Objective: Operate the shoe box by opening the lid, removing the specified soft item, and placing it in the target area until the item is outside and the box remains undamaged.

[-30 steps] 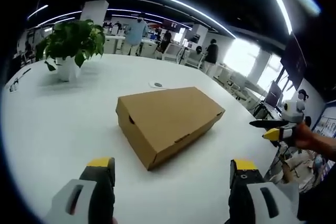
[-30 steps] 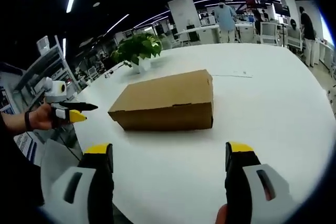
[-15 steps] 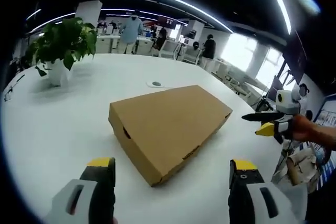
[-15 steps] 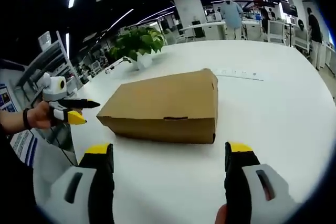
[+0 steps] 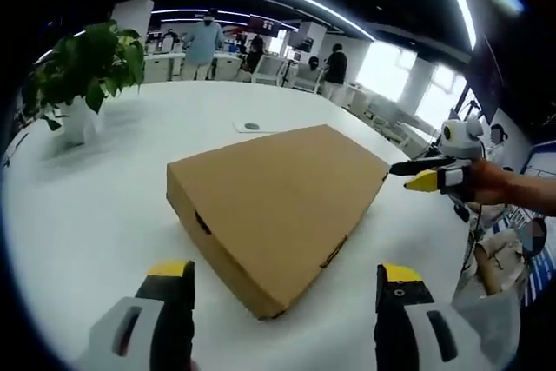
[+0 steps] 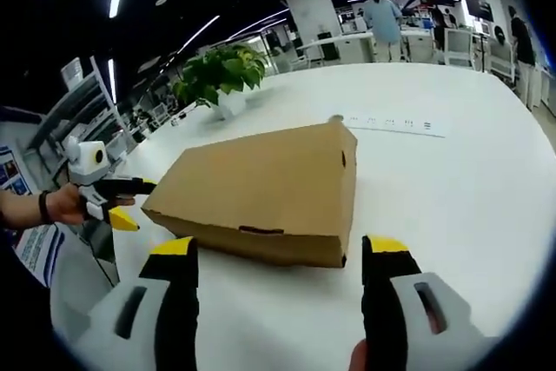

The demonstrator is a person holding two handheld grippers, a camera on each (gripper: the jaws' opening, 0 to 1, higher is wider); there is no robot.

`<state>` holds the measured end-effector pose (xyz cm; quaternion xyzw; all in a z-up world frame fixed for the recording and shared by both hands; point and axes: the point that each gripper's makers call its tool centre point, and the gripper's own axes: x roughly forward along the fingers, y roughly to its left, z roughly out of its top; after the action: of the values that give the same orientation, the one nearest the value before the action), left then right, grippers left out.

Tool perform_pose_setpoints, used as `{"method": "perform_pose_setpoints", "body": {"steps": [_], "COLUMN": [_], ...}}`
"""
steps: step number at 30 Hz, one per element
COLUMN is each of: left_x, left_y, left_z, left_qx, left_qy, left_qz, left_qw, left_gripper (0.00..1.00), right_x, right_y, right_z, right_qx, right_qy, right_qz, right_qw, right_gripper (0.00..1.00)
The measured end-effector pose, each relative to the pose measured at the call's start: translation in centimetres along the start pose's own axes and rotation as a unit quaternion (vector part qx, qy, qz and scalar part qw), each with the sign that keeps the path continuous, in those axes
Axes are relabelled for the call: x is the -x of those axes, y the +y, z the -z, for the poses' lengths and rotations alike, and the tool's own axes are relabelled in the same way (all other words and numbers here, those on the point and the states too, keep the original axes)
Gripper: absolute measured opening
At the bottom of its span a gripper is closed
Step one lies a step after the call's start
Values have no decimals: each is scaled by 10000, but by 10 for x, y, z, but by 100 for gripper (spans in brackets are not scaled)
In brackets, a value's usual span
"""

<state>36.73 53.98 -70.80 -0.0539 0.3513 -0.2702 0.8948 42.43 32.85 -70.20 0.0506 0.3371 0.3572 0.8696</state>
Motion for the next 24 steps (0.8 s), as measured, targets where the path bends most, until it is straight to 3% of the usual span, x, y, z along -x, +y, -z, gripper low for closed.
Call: {"method": "perform_pose_setpoints", "body": {"steps": [6,9,10,13,24], "left_x": [-8,-9,-9,-8,3], "left_y": [4,5,7,10,0], "left_z": [-5,-12,-11,-10,-7], "left_qx": [17,189,194,252,152], "left_qy": [-41,-259,-239,-316,-296], "left_qz": [-62,-100,-154,-223,-183], "left_qw": [10000,9994,9994,9989,9993], "left_gripper": [79,71,70,64,59], "right_x": [-8,-7,-9,-7,-5], "right_y": [-4,-16,-9,-8,-3], "right_z": [-4,-10,-9,-9,-6], "right_qx": [38,271,90,262,267], "right_qy": [-28,-213,-190,-226,-270], "right_qz": [141,613,460,550,646], "right_qw": [9999,9975,9987,9979,9972], "right_gripper": [63,49,49,49,47]}}
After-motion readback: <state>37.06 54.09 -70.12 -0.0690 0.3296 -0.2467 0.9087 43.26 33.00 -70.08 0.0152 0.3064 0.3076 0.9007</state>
